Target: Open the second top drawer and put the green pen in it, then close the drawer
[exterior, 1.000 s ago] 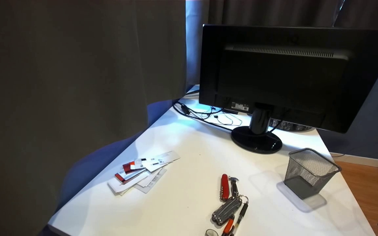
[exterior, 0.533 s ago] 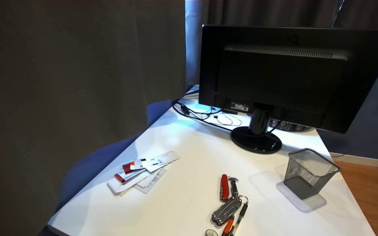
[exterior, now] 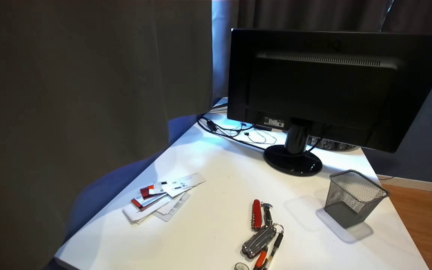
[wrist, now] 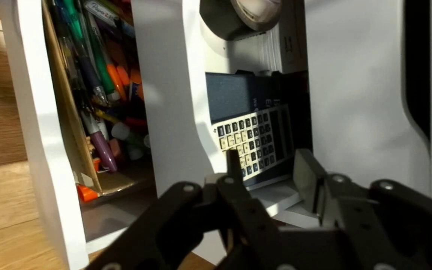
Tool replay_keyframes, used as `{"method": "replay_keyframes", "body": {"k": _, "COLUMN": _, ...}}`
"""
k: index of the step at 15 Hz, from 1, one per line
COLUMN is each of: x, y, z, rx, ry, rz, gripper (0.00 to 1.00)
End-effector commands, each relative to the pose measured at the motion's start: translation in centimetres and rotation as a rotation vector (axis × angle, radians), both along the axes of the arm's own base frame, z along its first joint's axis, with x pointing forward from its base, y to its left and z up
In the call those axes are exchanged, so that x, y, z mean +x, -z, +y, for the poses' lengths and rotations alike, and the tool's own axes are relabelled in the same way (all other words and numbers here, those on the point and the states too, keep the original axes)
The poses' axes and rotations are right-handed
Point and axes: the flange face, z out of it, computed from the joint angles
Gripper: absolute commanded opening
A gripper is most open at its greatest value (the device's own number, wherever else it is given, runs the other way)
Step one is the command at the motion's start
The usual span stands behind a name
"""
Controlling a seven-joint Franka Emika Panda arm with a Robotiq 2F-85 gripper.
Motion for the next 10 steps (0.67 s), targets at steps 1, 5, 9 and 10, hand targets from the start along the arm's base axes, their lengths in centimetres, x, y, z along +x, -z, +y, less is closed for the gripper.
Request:
{"method": "replay_keyframes", "body": {"k": 1, "x": -0.7, "y": 2.3, "z": -1.0, "rx": -0.008, "ry": 0.010, "rz": 0.001, "gripper": 0.10}}
{"method": "replay_keyframes", "body": {"k": 5, "x": -2.1, "y": 4.3, "z": -1.6, "rx": -0.021, "ry": 0.029, "rz": 0.038, "gripper": 0.00}}
{"method": "replay_keyframes", "body": {"k": 9, "x": -3.4, "y": 6.5, "z": -0.8, "rx": -0.006, "ry": 0.095, "rz": 0.066, "gripper": 0.04}}
{"method": "replay_keyframes", "body": {"k": 10, "x": -3.6, "y": 6.9, "z": -0.6, "rx": -0.001, "ry": 0.099, "rz": 0.070, "gripper": 0.04}}
